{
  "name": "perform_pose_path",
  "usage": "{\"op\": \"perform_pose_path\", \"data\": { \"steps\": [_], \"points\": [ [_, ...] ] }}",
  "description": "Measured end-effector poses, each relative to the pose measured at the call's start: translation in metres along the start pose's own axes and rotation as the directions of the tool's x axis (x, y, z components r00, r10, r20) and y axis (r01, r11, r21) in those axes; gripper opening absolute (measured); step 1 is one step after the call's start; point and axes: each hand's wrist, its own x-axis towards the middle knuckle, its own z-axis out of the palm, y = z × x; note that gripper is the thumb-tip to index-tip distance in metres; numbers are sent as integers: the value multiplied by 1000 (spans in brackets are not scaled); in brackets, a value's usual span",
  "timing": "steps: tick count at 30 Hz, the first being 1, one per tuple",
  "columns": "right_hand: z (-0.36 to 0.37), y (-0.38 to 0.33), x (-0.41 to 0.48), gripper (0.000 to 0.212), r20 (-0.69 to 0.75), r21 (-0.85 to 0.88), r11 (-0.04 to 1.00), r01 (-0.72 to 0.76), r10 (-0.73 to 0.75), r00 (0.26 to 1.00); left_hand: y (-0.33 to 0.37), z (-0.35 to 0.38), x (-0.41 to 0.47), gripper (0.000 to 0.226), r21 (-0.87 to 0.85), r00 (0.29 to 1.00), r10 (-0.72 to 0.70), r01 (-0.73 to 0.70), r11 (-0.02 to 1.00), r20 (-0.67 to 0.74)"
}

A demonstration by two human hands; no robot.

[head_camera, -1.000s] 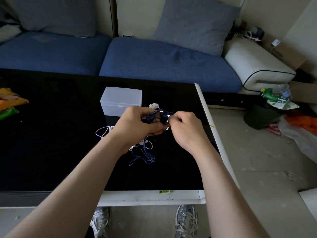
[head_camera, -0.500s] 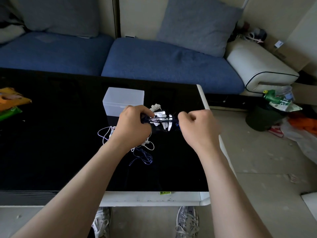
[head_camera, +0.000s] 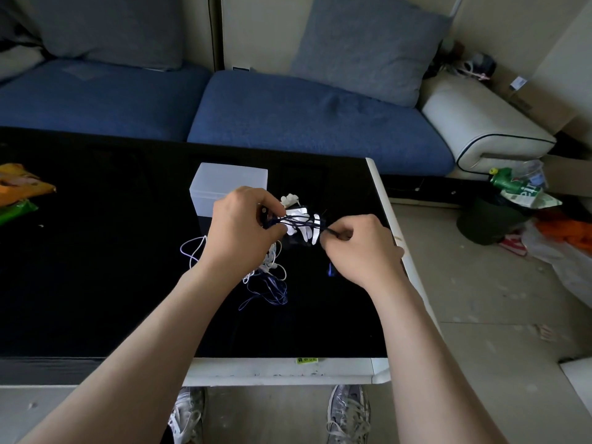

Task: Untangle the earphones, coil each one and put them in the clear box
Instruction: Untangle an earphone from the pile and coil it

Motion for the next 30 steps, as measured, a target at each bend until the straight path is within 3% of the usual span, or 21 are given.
{"op": "perform_pose_path", "data": {
  "steps": [5,8,12,15,18,21,24,28,30],
  "points": [
    [-1,1,5,13,81,290,957,5,-29,996,1,3,0,13,6,999,49,-49,999,-5],
    [-3,-1,4,7,110,351,936,9,-51,993,2,3,1,30,-45,1000,7,-6,999,18],
    [-7,-5,-1,13,131,386,922,24,-81,988,3,2,0,44,-237,993,-96,111,965,75],
    [-11,-9,-6,15,153,408,912,31,-102,983,4,3,0,33,-315,993,-87,109,943,83],
    [-9,-11,-6,17,156,502,865,14,-107,982,5,4,1,26,-287,997,-25,44,957,70],
    [-3,-5,2,22,66,454,889,52,-92,994,2,5,2,14,-289,998,-27,44,956,64],
    [-2,-4,4,29,-15,345,936,75,-74,997,1,6,4,5,-420,982,-141,180,890,122],
    [-8,-12,1,50,30,442,896,-40,30,999,8,7,5,7,-650,931,-243,365,667,274],
    [-9,-15,0,61,56,435,897,-76,57,997,9,8,5,6,-649,931,-234,362,669,279]
  ]
}}
